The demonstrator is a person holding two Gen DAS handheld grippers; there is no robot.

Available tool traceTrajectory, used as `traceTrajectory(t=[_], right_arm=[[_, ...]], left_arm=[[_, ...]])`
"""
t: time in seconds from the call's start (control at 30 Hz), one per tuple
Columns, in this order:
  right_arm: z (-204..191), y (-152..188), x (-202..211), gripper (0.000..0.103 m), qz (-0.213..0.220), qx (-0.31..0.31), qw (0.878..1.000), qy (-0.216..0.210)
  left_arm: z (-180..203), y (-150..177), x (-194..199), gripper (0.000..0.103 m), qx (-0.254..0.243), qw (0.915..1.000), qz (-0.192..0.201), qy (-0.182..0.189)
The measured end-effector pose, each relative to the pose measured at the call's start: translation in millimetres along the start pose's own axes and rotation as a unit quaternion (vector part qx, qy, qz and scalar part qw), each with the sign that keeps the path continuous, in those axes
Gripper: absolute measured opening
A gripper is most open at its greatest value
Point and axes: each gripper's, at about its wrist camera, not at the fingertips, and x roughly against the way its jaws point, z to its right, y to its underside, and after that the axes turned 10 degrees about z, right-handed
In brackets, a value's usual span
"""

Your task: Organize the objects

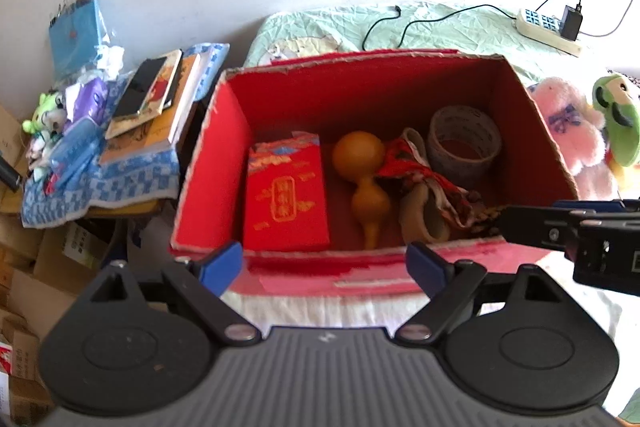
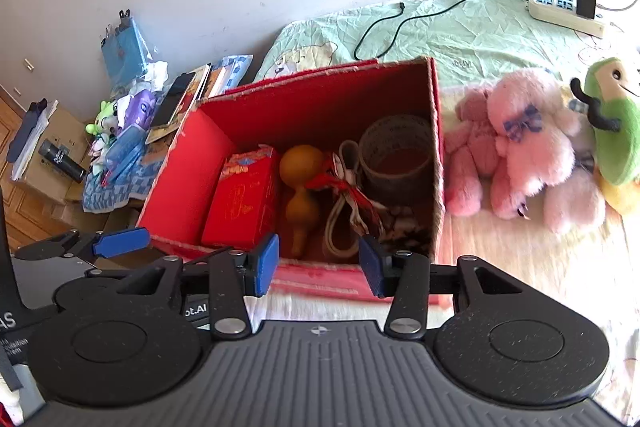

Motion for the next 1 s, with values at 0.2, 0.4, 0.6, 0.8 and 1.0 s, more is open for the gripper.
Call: traceTrajectory(t=[0.2,0.4,0.6,0.8,1.0], right_arm=[[9.7,14.8,6.5,0.048,-0.015,-0.002,1.000,-0.002],[17.5,30.0,8.8,0.051,-0.033,0.002,0.999,-0.002],[23.6,40.5,11.3,0.053,-0.045,0.005,0.999,-0.007],[25.3,46.2,12.7,0.054,-0.054,0.010,0.998,-0.018],[22.0,48.7,14.1,0.055,-0.057,0.008,0.998,-0.036]], left_arm=[[11.4,18.7,1.6,0.088,0.009,0.9996,-0.021,-0.019],[21.8,38.7,-3.2,0.088,0.019,0.9977,-0.057,-0.033],[28.4,53.6,-6.3,0.088,0.027,0.9951,-0.085,-0.043],[33.0,61.3,0.3,0.088,0.033,0.9939,-0.090,-0.055],[29.2,64.3,7.2,0.088,0.042,0.9923,-0.092,-0.071]])
